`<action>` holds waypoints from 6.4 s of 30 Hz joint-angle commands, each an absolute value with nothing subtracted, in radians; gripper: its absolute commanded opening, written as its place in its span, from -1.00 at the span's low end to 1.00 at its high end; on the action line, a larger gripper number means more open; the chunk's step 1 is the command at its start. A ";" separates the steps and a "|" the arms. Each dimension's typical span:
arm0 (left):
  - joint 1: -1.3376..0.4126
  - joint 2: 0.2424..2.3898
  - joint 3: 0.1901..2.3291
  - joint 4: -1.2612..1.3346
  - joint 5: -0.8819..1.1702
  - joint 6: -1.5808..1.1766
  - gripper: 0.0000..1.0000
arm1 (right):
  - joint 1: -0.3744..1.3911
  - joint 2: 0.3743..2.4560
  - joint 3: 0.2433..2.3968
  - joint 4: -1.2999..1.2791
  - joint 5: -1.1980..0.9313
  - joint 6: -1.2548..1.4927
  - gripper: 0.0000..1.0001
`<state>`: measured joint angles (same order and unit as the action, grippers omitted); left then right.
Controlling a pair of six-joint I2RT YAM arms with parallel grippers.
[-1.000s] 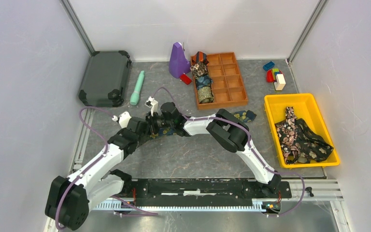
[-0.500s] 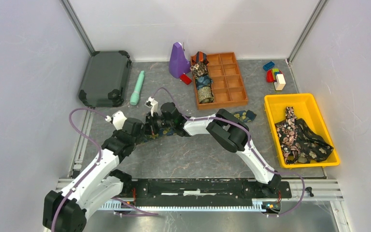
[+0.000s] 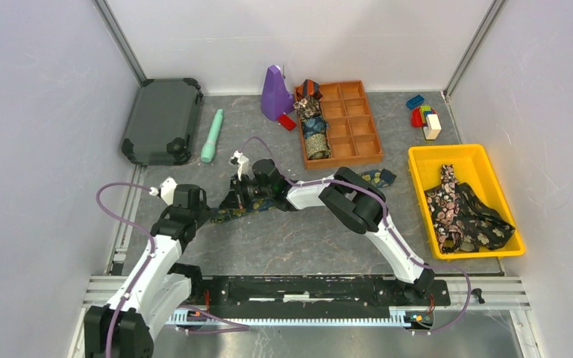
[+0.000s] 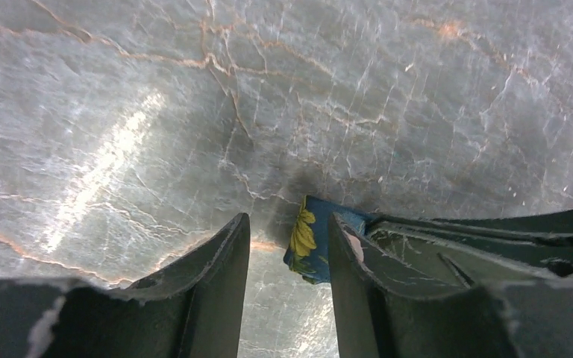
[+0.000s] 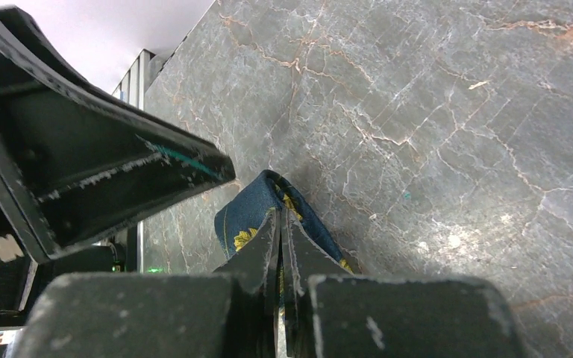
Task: Roll the ties
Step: Roll the tie at the center of the board.
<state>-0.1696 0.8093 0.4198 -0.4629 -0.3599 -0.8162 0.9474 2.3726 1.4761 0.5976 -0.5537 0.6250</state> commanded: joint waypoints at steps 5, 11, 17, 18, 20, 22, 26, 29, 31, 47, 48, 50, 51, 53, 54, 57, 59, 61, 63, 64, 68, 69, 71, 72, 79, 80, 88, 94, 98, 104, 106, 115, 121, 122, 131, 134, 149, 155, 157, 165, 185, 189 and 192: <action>-0.129 0.769 0.337 -0.338 -0.185 -0.784 0.03 | 0.940 2.362 1.460 0.653 -0.568 0.631 -0.96; -0.130 0.768 0.301 -0.305 -0.182 -0.834 0.05 | 0.937 2.365 1.458 0.659 -0.568 0.632 -0.98; -0.129 0.767 0.285 -0.305 -0.199 -0.880 0.03 | 0.937 2.370 1.460 0.662 -0.568 0.636 -0.99; -0.130 0.771 0.287 -0.307 -0.200 -0.885 0.02 | 0.937 2.372 1.461 0.663 -0.567 0.636 -0.99; -0.130 0.783 0.288 -0.311 -0.208 -0.897 -0.01 | 0.936 2.373 1.462 0.662 -0.568 0.637 -0.99; -0.130 0.797 0.291 -0.313 -0.211 -0.906 -0.04 | 0.937 2.373 1.462 0.664 -0.568 0.639 -1.00; -0.130 0.816 0.295 -0.307 -0.214 -0.911 -0.16 | 0.937 2.375 1.463 0.665 -0.568 0.641 -1.00; -0.132 0.822 0.295 -0.300 -0.214 -0.911 -0.22 | 0.935 2.376 1.463 0.666 -0.567 0.640 -1.00; -0.135 0.826 0.295 -0.293 -0.212 -0.910 -0.30 | 0.935 2.376 1.463 0.668 -0.568 0.641 -1.00; -0.210 0.854 0.359 -0.348 -0.321 -0.874 -0.81 | 0.937 2.155 1.329 0.586 -0.476 0.542 -0.55; -0.215 0.854 0.366 -0.354 -0.331 -0.870 -0.82 | 0.940 2.140 1.318 0.578 -0.464 0.535 -0.55; -0.227 0.858 0.384 -0.372 -0.355 -0.865 -0.84 | 0.950 2.120 1.307 0.557 -0.441 0.518 -0.55; -0.235 0.859 0.392 -0.378 -0.364 -0.863 -0.85 | 0.957 2.116 1.308 0.544 -0.430 0.510 -0.56; -0.252 0.862 0.407 -0.389 -0.385 -0.861 -0.87 | 0.971 2.119 1.318 0.526 -0.422 0.498 -0.59; -0.258 0.865 0.416 -0.398 -0.396 -0.859 -0.87 | 0.976 2.123 1.326 0.518 -0.420 0.493 -0.59; -0.286 0.871 0.441 -0.425 -0.435 -0.857 -0.88 | 0.992 2.146 1.357 0.487 -0.408 0.485 -0.63; -0.303 0.872 0.455 -0.441 -0.461 -0.855 -0.89 | 0.998 2.160 1.376 0.471 -0.401 0.480 -0.65; -0.318 0.874 0.464 -0.450 -0.481 -0.853 -0.90 | 1.005 2.174 1.388 0.463 -0.394 0.480 -0.68; -0.335 0.879 0.474 -0.460 -0.501 -0.852 -0.90 | 1.008 2.193 1.405 0.455 -0.390 0.480 -0.69; -0.341 0.883 0.482 -0.467 -0.510 -0.851 -0.90 | 1.009 2.202 1.415 0.452 -0.388 0.479 -0.70; -0.373 0.892 0.509 -0.492 -0.538 -0.850 -0.91 | 1.012 2.241 1.449 0.440 -0.389 0.482 -0.73; -0.381 0.893 0.517 -0.501 -0.549 -0.848 -0.92 | 1.012 2.249 1.459 0.436 -0.393 0.479 -0.73; -0.393 0.897 0.534 -0.520 -0.562 -0.844 -0.92 | 1.012 2.260 1.472 0.427 -0.393 0.477 -0.74; -0.401 0.899 0.540 -0.530 -0.567 -0.842 -0.92 | 1.011 2.264 1.478 0.427 -0.394 0.477 -0.74; -0.441 0.916 0.574 -0.563 -0.599 -0.841 -0.94 | 1.014 2.292 1.507 0.455 -0.430 0.505 -0.77; -0.449 0.921 0.583 -0.569 -0.606 -0.842 -0.94 | 1.014 2.296 1.509 0.460 -0.436 0.509 -0.77; -0.539 1.030 0.651 -0.578 -0.664 -0.859 -0.95 | 1.012 2.288 1.490 0.468 -0.445 0.510 -0.79; -0.615 1.122 0.684 -0.577 -0.724 -0.886 -0.96 | 0.986 2.259 1.428 0.485 -0.455 0.523 -0.82; -0.652 1.189 0.707 -0.575 -0.746 -0.900 -0.96 | 0.959 2.230 1.382 0.495 -0.469 0.531 -0.83; -0.696 1.287 0.746 -0.568 -0.764 -0.903 -0.95 | 0.923 2.186 1.314 0.525 -0.485 0.545 -0.85; -0.707 1.307 0.753 -0.565 -0.764 -0.907 -0.95 | 0.919 2.174 1.304 0.527 -0.486 0.544 -0.85; -0.751 1.368 0.774 -0.556 -0.770 -0.910 -0.95 | 0.887 2.103 1.247 0.515 -0.477 0.526 -0.86; -0.768 1.419 0.804 -0.556 -0.766 -0.909 -0.96 | 0.842 2.033 1.177 0.508 -0.446 0.507 -0.86; -0.771 1.431 0.808 -0.557 -0.766 -0.912 -0.95 | 0.836 2.026 1.169 0.508 -0.441 0.506 -0.86; -0.803 1.489 0.848 -0.540 -0.741 -0.904 -0.82 | 0.805 2.014 1.140 0.525 -0.454 0.521 -0.85; -0.814 1.502 0.859 -0.540 -0.742 -0.900 -0.59 | 0.804 2.019 1.142 0.530 -0.464 0.525 -0.85; -0.848 1.504 0.857 -0.510 -0.735 -0.874 -0.31 | 0.801 2.059 1.140 0.684 -0.625 0.619 -0.76; -0.857 1.497 0.841 -0.465 -0.714 -0.835 -0.34 | 0.804 2.137 1.206 0.678 -0.742 0.655 -0.71; -0.857 1.491 0.835 -0.449 -0.701 -0.809 -0.37 | 0.805 2.152 1.230 0.625 -0.764 0.627 -0.69; -0.859 1.466 0.803 -0.417 -0.681 -0.752 -0.39 | 0.807 2.181 1.287 0.466 -0.790 0.542 -0.67; -0.859 1.418 0.805 -0.393 -0.643 -0.756 0.17 | 0.808 2.233 1.321 0.408 -0.776 0.509 -0.68; -0.859 1.381 0.816 -0.421 -0.625 -0.759 0.25 | 0.808 2.231 1.319 0.419 -0.773 0.514 -0.69; -0.858 1.346 0.826 -0.457 -0.621 -0.762 0.23 | 0.808 2.230 1.318 0.427 -0.774 0.519 -0.70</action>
